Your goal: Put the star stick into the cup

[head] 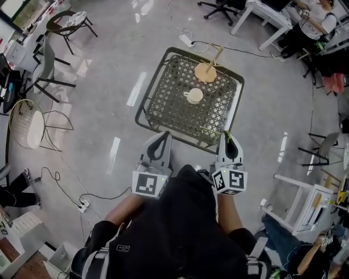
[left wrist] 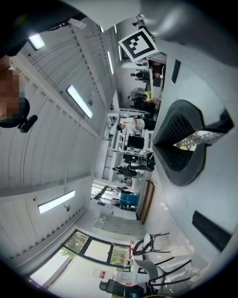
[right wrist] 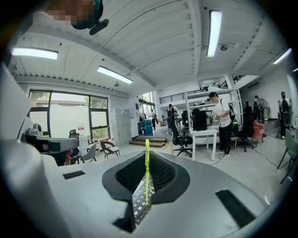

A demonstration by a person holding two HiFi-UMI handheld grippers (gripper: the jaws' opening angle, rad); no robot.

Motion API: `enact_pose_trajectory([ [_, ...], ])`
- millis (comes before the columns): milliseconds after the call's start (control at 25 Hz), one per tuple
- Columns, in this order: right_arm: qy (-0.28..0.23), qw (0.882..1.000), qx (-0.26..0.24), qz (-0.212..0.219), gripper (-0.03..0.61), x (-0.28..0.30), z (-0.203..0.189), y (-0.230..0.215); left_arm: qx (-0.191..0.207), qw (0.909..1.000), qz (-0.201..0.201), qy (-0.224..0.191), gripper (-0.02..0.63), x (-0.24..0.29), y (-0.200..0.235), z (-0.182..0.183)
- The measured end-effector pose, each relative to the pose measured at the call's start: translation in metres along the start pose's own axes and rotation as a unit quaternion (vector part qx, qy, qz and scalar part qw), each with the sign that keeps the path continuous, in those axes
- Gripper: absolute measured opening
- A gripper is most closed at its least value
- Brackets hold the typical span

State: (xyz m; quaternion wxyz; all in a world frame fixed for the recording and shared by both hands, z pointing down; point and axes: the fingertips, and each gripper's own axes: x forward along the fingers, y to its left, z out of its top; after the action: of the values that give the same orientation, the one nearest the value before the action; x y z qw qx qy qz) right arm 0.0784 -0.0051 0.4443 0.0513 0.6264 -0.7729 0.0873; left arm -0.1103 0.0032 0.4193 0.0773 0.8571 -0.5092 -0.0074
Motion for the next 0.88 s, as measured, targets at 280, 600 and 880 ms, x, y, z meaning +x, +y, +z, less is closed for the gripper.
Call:
enact_pose_trajectory([
  [280, -0.002, 1.0, 0.0, -0.015, 0.022, 0.028, 0.001, -0.001, -0.012, 0.9999, -0.005, -0.007, 0.015, 0.013, 0.02, 0.007],
  [600, 0.004, 1.0, 0.002, -0.008, 0.021, 0.068, -0.001, -0.011, -0.004, 0.9999, -0.013, 0.002, 0.015, 0.035, 0.022, 0.011],
  [880, 0.018, 1.0, 0.0, -0.005, 0.021, 0.11, -0.01, -0.017, -0.004, 0.9999, -0.015, 0.002, 0.015, 0.059, 0.033, 0.019],
])
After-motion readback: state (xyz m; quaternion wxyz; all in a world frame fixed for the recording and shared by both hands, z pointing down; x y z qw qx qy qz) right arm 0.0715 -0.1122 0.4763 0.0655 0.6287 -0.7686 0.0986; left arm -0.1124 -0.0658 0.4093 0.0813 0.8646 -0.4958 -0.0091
